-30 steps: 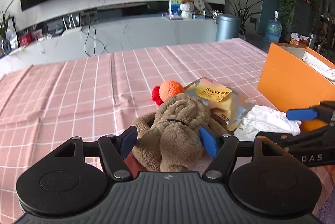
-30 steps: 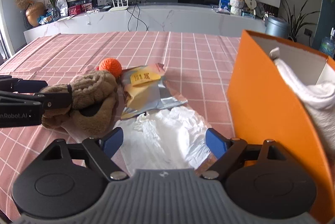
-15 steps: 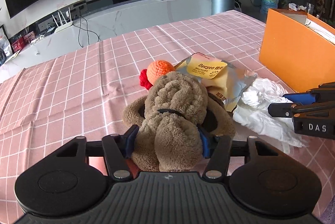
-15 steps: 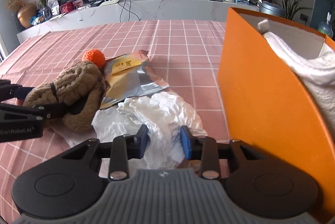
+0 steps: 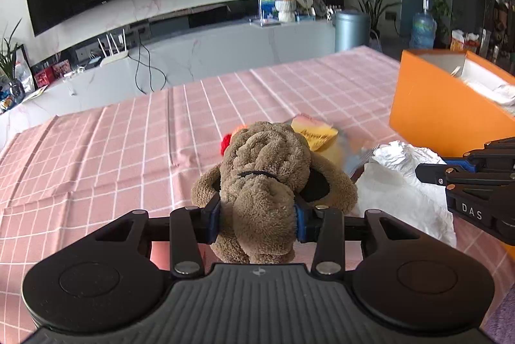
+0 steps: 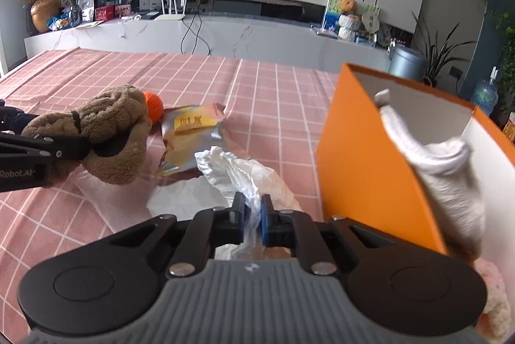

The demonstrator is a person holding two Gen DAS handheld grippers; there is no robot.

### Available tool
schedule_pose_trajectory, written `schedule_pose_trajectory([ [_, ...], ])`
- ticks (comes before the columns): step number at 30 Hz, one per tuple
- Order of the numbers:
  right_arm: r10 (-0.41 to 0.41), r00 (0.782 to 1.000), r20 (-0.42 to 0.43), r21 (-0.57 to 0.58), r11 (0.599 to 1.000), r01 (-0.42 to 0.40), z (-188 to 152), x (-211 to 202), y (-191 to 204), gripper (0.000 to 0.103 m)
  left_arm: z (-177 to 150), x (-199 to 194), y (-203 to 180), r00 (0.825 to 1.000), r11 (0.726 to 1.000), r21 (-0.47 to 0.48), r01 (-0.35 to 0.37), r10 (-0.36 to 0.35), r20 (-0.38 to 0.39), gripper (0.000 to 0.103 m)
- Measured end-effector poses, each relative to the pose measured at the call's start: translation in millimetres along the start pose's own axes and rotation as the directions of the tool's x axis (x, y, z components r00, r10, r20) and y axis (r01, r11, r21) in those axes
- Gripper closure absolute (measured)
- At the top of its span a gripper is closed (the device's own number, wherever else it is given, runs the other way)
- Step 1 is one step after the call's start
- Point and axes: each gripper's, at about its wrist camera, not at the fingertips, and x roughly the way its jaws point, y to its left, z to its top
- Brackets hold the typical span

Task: Organize soft objects
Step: 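Close the left tool on the teddy bear while the right tool grasps the white plastic bag, then carry the teddy bear and white plastic bag over into the orange box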

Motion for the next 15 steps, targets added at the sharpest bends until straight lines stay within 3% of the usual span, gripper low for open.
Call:
schedule_pose_trajectory([
  [15,-0.007,0.984,0.177,-0.046,0.999,0.015,14,-73,-4,0.096,11,-59,-6,0.992,1.0,-0.025,-0.012,0.015,0.128,0.055],
])
